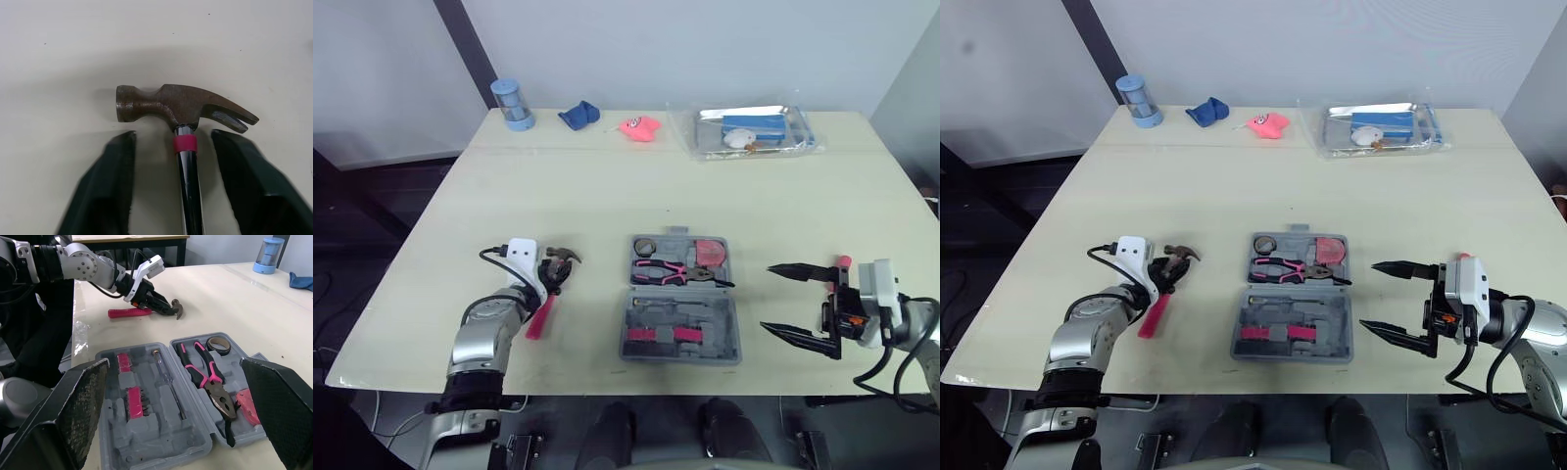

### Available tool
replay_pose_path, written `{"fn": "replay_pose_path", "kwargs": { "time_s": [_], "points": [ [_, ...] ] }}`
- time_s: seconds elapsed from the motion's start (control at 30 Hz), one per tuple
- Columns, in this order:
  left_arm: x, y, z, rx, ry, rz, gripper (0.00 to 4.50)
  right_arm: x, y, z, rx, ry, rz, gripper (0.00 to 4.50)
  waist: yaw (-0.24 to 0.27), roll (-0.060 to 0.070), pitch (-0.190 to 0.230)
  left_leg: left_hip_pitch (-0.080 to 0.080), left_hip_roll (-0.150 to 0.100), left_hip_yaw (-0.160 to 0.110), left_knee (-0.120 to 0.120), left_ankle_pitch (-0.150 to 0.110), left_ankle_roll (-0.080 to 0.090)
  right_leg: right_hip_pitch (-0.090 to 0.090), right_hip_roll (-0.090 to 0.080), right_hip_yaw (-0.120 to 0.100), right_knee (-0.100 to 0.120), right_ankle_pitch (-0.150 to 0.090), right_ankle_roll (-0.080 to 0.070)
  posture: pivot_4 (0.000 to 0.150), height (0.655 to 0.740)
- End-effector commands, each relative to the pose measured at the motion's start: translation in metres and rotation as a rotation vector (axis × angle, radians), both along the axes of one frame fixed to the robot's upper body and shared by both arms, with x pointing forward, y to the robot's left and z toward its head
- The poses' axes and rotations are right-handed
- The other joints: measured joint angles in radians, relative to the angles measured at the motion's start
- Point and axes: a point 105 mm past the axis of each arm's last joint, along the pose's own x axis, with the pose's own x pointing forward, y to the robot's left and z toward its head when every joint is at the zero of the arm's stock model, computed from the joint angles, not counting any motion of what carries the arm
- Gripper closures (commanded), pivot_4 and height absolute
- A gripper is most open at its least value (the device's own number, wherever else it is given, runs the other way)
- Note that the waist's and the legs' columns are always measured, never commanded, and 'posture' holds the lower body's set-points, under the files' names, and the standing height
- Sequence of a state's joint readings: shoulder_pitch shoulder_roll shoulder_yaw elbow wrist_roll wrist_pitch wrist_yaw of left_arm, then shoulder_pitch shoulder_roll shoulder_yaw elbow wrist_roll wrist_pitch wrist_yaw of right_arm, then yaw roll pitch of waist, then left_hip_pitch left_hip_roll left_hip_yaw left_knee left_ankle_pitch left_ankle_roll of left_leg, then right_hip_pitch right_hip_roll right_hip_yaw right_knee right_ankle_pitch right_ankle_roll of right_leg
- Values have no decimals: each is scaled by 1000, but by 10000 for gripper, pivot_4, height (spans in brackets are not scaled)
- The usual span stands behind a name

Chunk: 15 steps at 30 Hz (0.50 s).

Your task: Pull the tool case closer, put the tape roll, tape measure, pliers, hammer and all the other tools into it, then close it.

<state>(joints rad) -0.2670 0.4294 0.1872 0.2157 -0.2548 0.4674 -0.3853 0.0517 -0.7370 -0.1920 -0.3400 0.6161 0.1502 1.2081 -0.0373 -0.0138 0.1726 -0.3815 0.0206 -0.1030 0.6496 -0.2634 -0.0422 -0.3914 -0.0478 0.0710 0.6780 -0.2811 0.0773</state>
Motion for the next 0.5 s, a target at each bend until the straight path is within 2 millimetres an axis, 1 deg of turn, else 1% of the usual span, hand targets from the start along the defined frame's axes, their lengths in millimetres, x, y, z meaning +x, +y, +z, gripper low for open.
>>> {"fn": "replay_pose_path", "kwargs": {
  "time_s": [0.03,0.07,0.1,0.23,0.37,0.43,0.5],
  "points": [
    [-6,-2,-7,8,9,-16,34781,-2,3,10,2,-45,17,0,0,0,0,0,0,0,0,0,0,0,0,0,0,0,0,1500,7400],
    [-7,-2,-8,6,9,-18,40510,-2,3,10,2,-45,17,0,0,0,0,0,0,0,0,0,0,0,0,0,0,0,0,1500,7400],
    [-8,-2,-8,4,9,-18,44849,-2,4,10,2,-45,17,0,-1,0,0,0,0,0,0,0,0,0,0,0,0,0,0,1500,7400],
    [-12,1,-11,6,13,-6,44849,-2,5,10,2,-45,15,0,-5,1,0,1,0,0,0,0,0,0,0,0,0,0,0,1500,7400],
    [-12,2,-9,8,-1,-3,44849,-1,5,10,2,-46,17,0,-4,1,0,1,0,0,0,0,0,0,0,0,0,0,0,1500,7400],
    [-10,2,-3,13,-29,-15,44849,-1,5,11,9,-47,19,0,-4,1,0,1,0,0,0,0,0,0,0,0,0,0,0,1500,7400],
    [-10,-1,6,17,-68,-60,44849,-2,6,13,19,-44,23,0,-4,1,0,1,0,0,0,0,0,0,0,0,0,0,0,1500,7400]
  ]
}}
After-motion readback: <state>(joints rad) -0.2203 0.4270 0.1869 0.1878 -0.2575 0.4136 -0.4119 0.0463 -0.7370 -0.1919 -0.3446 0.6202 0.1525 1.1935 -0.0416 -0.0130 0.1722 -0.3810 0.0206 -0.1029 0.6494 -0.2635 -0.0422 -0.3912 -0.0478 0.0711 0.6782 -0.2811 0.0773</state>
